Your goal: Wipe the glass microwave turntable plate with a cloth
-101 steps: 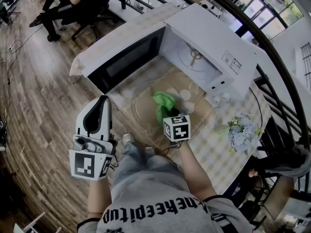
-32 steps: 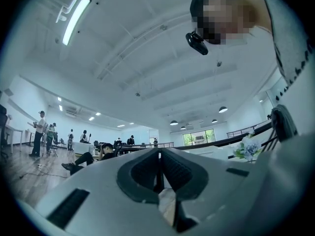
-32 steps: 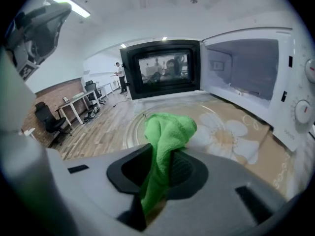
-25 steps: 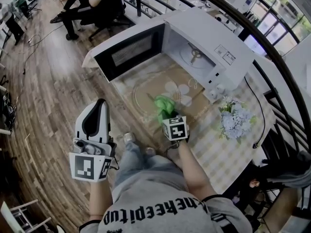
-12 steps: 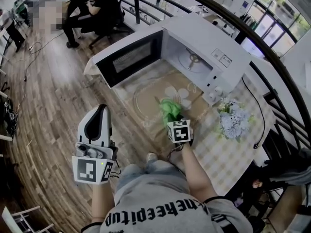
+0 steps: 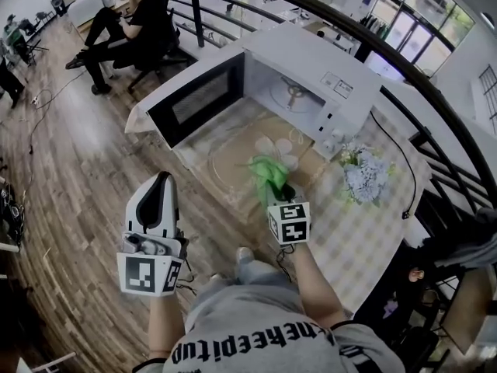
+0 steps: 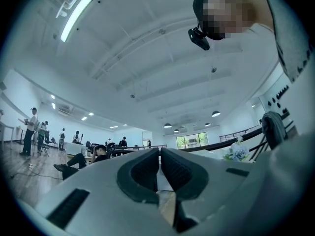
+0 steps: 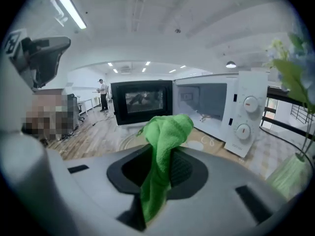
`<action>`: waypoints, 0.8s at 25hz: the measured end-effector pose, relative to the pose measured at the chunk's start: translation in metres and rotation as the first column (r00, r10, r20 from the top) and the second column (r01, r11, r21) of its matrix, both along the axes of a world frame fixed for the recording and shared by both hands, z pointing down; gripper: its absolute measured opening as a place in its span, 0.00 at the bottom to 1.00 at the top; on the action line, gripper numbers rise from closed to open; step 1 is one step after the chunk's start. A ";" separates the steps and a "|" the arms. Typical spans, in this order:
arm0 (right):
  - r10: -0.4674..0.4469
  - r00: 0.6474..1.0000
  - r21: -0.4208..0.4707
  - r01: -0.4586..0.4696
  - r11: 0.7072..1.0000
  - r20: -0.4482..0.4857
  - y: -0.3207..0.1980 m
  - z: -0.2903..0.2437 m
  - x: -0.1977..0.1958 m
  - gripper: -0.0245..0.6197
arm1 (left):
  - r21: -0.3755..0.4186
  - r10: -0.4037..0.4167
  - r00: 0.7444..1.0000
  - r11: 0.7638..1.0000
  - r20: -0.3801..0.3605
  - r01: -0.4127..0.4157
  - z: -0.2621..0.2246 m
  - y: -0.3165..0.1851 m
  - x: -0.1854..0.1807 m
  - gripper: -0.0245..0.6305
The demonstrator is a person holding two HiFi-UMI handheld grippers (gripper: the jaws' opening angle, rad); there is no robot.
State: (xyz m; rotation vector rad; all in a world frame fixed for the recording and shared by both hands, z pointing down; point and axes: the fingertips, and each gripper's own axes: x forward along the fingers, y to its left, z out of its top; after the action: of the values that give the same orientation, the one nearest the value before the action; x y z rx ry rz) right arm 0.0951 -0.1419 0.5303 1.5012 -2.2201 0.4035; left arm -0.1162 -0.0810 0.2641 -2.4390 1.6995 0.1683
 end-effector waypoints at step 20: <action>0.115 0.992 0.245 -0.126 0.961 0.058 0.079 -0.118 0.014 0.17 | -0.002 0.110 0.994 0.994 -0.026 -0.110 -0.006 0.037 -0.006 0.06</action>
State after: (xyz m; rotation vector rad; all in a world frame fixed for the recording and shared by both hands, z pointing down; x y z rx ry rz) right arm 0.1095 -0.0624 0.4126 1.7785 -2.2880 0.2011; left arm -0.1222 -0.0442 0.2585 -2.5448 1.5771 0.2124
